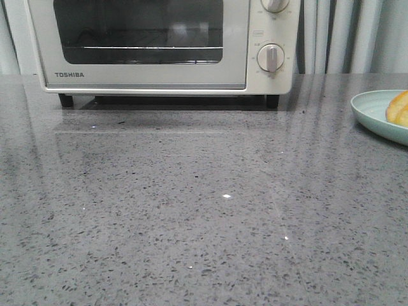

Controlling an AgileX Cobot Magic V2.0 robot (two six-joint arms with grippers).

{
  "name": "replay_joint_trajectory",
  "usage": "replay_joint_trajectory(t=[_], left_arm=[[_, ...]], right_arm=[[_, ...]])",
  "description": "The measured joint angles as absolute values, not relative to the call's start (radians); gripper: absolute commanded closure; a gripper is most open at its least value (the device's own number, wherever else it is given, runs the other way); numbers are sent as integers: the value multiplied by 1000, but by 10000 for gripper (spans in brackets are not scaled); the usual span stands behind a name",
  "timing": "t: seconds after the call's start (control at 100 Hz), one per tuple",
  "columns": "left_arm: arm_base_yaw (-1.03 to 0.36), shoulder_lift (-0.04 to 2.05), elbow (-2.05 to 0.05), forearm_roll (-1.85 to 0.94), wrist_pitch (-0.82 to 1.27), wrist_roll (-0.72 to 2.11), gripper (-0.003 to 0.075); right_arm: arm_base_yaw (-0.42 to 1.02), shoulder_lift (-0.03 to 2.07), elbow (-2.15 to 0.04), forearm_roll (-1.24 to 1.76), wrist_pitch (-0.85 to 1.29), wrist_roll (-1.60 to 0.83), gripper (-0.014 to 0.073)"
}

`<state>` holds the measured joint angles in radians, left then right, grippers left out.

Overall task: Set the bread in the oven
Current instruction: 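Reach the left gripper to the oven door handle and pull it down, then lower the right gripper over the croissant and grasp its end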

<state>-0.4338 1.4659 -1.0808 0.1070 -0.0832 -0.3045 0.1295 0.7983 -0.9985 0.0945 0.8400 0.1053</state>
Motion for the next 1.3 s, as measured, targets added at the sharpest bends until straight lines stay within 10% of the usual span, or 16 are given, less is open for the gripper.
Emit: replay_joint_trajectory(t=[0.8,0.94,1.13,1.3], left_arm=[[-466,319,-740,211,309,-308,742],[-466,250,-740,220,420,-308,742],[-466,221,-740,224,461,-308,742],[-466,221,-740,224,472,-308,742]], right_arm=[[129,848,-999,74,1004,105,659],[129,943,-1001,26,1004,105,519],[129,1090,-1001,0,1004,105,120],[129,1185,-1001,-34,979,105,116]])
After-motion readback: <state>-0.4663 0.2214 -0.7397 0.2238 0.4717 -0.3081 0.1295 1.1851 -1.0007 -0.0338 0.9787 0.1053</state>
